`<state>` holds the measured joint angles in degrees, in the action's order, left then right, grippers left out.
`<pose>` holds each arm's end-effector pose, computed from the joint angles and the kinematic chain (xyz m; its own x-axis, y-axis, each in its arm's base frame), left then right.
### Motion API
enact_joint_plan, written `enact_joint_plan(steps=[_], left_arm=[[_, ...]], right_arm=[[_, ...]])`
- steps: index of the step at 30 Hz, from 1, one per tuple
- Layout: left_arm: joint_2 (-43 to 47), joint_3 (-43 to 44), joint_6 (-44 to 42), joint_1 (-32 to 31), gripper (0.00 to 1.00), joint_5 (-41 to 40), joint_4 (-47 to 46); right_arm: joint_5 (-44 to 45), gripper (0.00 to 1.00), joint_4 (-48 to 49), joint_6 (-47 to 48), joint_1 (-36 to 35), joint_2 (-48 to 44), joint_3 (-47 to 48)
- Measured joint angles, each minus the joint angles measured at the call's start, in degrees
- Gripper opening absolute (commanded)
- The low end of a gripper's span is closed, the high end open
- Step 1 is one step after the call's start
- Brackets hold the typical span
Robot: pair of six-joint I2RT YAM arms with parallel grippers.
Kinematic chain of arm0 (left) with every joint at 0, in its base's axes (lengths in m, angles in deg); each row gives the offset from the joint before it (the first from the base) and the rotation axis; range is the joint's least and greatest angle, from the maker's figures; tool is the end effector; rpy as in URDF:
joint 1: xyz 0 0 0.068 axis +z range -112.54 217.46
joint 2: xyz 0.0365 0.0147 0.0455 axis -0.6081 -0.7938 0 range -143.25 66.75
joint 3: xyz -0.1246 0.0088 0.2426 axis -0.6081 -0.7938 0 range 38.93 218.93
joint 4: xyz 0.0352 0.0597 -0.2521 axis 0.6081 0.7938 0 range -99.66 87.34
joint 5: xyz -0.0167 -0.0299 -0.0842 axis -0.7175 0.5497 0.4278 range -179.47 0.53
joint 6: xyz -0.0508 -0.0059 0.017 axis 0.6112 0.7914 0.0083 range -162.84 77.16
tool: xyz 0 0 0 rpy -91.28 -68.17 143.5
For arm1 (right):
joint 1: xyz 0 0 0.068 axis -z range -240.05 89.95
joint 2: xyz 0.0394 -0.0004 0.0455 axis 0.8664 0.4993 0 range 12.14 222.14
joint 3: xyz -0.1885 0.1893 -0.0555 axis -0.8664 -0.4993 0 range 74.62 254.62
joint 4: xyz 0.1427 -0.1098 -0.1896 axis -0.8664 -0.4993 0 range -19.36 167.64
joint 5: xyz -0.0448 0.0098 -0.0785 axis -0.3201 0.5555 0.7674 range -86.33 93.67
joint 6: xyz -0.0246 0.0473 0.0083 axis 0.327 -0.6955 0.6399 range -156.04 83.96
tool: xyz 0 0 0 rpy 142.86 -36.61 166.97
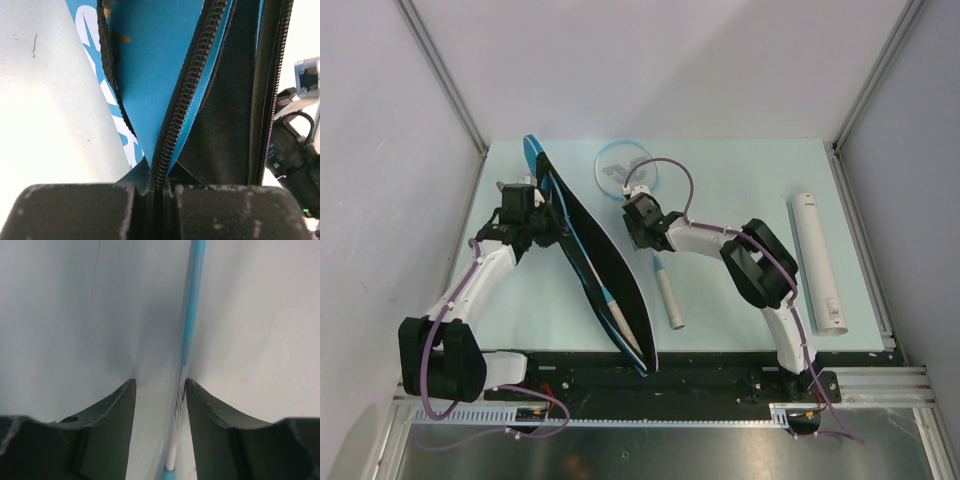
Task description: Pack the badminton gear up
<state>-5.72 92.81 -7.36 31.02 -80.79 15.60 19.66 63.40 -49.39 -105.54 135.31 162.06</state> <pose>0.2683 -0.0356 0.2685 -0.6876 -0.4999 -0.5266 -0.2213 0.8350 -0.5038 0.3350 0.3269 0.1571 -0.6518 -0.3467 -0.6745 -0.4223 0.9047 -0.0569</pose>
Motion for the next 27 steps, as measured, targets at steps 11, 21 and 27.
enact_joint_plan(steps=[11,21,27], left_arm=[[-0.26,0.35,0.44,-0.02,0.00,-1.77,1.22],[-11.96,14.10,0.46,-0.02,0.00,-7.23,9.60],[-17.86,20.00,0.52,-0.02,0.00,-7.65,11.56]], right_arm=[[1.44,0.00,3.58,3.13,2.40,6.80,8.55],[6.62,0.00,-6.88,14.29,2.62,-0.79,5.90],[13.62,0.00,-13.25,15.28,0.55,-21.62,-5.18]])
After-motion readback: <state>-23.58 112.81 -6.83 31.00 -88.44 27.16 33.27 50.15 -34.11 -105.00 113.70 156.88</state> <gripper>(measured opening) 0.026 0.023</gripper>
